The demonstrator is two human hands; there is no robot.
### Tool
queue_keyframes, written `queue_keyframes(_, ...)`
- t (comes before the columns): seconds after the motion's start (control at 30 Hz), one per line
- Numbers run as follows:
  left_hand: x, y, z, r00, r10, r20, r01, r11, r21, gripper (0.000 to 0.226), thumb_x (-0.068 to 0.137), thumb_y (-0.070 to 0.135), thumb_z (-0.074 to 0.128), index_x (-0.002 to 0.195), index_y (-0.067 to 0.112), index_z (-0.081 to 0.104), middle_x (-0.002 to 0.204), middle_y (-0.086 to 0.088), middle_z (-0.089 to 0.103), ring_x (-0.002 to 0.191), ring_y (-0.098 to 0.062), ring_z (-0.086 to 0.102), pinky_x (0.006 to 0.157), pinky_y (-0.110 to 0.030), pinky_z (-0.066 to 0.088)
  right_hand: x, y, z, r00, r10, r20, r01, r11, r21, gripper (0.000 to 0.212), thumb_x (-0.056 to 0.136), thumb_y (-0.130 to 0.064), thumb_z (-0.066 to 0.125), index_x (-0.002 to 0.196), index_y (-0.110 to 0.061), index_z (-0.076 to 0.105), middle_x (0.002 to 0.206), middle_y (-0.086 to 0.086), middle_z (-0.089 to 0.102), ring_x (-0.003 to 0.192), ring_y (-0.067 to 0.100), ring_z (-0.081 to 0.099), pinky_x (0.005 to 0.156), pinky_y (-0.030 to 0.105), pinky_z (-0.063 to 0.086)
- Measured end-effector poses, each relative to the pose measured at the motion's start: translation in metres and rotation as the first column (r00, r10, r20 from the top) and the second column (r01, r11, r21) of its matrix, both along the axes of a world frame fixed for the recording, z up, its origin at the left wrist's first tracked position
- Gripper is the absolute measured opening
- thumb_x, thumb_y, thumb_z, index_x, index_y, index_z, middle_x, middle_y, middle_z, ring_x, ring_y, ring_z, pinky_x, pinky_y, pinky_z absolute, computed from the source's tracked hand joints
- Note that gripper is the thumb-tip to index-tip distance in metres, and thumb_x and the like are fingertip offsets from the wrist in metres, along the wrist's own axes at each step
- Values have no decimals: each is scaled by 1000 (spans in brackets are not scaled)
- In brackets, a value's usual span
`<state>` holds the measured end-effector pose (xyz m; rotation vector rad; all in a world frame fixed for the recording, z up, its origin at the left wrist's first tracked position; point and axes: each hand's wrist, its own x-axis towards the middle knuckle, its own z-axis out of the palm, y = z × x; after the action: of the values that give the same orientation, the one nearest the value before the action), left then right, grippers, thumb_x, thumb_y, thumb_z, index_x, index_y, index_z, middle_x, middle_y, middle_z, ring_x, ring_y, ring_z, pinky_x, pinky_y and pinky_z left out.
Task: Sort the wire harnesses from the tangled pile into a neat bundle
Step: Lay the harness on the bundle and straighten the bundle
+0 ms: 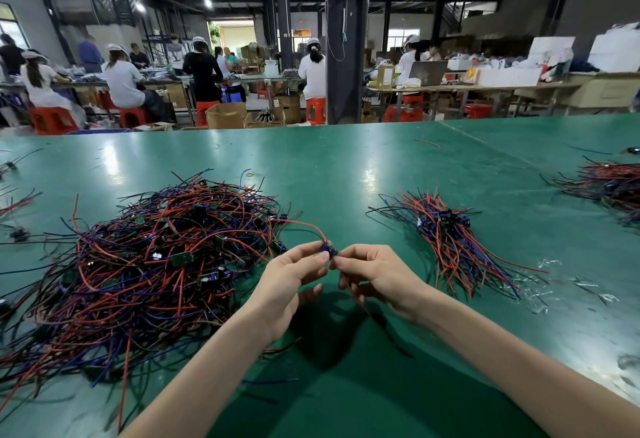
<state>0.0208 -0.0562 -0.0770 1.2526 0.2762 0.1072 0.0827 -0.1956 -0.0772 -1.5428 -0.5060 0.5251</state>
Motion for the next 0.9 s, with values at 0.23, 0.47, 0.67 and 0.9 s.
queue_keyframes(0.23, 1, 3, -2, 1000, 0, -15, 1, 999, 33, 12, 87, 7, 63, 92, 14, 70, 75, 4, 65, 62, -5, 55, 55, -17, 46, 3, -1, 0, 999, -10, 51, 15, 995, -95, 14, 93, -12, 57, 81, -7, 61, 54, 9, 58, 37, 9, 43, 37, 18, 35)
queue_keyframes(0.47, 1, 3, -3, 1000, 0, -6, 1, 997, 74, 14, 89, 9, 60, 96, 14, 72, 82, 6, 68, 64, -6, 54, 57, -17, 46, 9, -4, 6, 997, -78, -8, 78, 997, 0, 12, 90, -6, 57, 80, -8, 63, 50, 6, 58, 35, 11, 43, 36, 17, 33)
queue_keyframes(0.67, 2, 5, -4, 1000, 2, -7, -1, 997, 80, 19, 94, 3, 52, 100, 8, 69, 87, 1, 68, 64, -9, 57, 56, -18, 49, 59, -48, 45, 917, -391, -76, 398, 893, 211, 8, 89, -2, 56, 85, 1, 62, 49, 6, 54, 35, 8, 40, 33, 16, 31)
queue_keyframes(0.9, 1, 0, -9, 1000, -10, -14, 12, 981, 192, 20, 92, -2, 52, 93, 8, 70, 83, -1, 68, 61, -7, 57, 55, -17, 50, 111, -103, 22, 745, -667, -9, 663, 743, -94, 14, 82, 8, 58, 69, 9, 59, 56, 15, 51, 27, 6, 33, 29, 13, 24)
